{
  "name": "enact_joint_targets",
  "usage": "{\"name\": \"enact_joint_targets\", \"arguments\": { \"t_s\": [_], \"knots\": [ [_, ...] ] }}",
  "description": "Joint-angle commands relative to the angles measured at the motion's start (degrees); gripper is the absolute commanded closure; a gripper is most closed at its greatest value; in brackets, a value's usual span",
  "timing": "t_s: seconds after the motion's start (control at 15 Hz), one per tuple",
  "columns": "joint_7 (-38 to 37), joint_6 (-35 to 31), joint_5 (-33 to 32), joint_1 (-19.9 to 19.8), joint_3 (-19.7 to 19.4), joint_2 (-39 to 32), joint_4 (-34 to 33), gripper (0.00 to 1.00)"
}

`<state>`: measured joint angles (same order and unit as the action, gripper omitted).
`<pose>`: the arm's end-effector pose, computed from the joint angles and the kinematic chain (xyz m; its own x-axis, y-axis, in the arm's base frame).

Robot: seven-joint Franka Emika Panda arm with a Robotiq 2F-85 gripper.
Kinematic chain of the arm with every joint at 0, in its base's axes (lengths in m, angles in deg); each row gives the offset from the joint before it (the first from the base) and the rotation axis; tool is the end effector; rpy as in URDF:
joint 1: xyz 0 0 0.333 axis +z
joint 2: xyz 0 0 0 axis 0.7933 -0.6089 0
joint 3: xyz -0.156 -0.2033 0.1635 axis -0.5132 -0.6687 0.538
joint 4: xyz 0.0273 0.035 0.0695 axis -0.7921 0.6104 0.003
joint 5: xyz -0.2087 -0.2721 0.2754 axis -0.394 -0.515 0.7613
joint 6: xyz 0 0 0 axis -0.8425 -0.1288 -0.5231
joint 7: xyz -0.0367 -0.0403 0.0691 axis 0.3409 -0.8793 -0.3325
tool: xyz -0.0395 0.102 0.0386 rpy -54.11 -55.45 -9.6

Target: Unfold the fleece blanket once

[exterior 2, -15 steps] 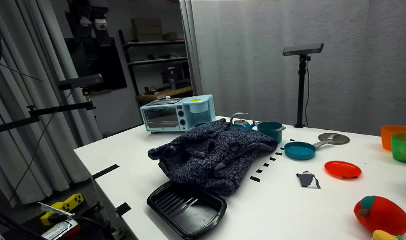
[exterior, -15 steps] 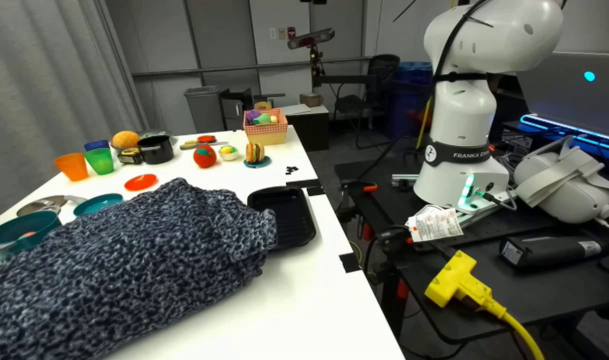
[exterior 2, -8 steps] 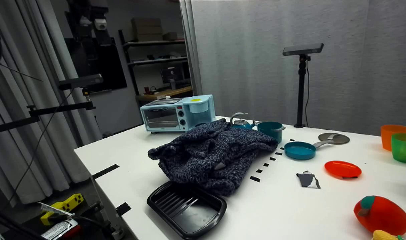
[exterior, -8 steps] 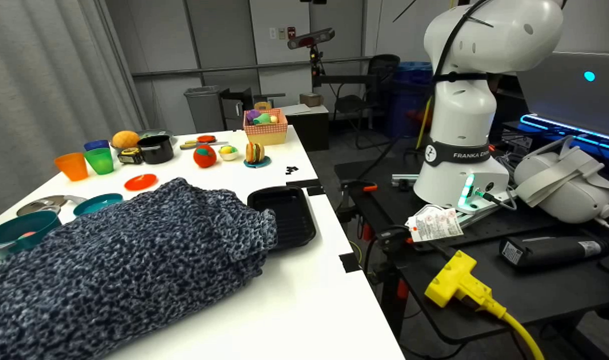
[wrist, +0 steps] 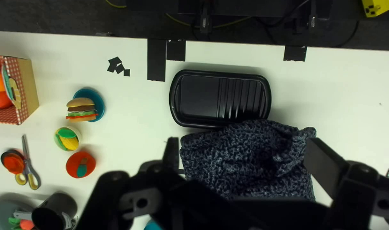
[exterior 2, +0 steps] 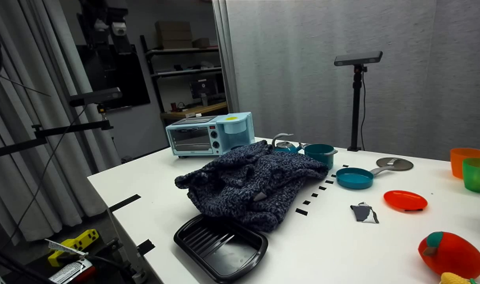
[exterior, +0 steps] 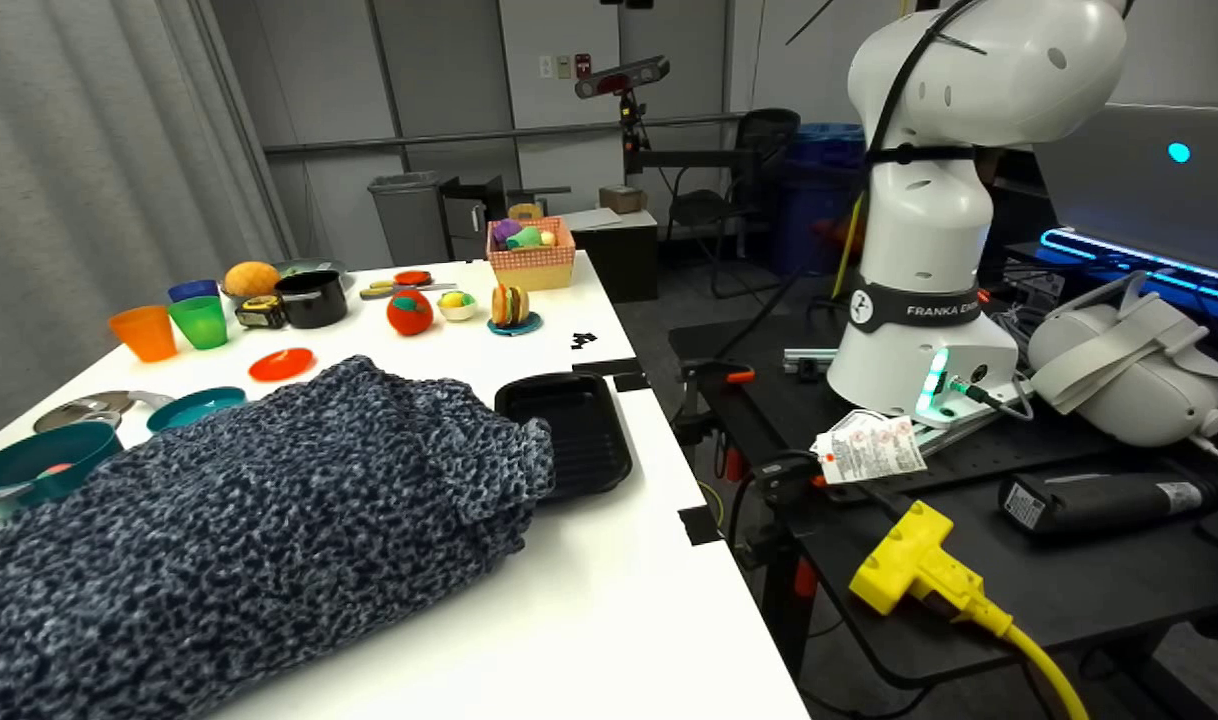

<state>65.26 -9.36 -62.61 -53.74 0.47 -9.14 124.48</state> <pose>0.3564 -0.0219 0.5440 0.9987 0.0377 0.0344 0.0319 -0.9876 0.1537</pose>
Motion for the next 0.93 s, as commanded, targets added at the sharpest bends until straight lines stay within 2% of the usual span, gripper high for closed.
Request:
{"name": "enact_joint_targets", "arguments": {
  "t_s": [0.0,0.87],
  "knots": [
    [-0.3,0.2,-0.2,0.5,-0.3,-0.1,-0.2,0.00],
    [0.7,-0.7,0.7,1.2,-1.0,-0.1,0.1,0.00]
  ]
}}
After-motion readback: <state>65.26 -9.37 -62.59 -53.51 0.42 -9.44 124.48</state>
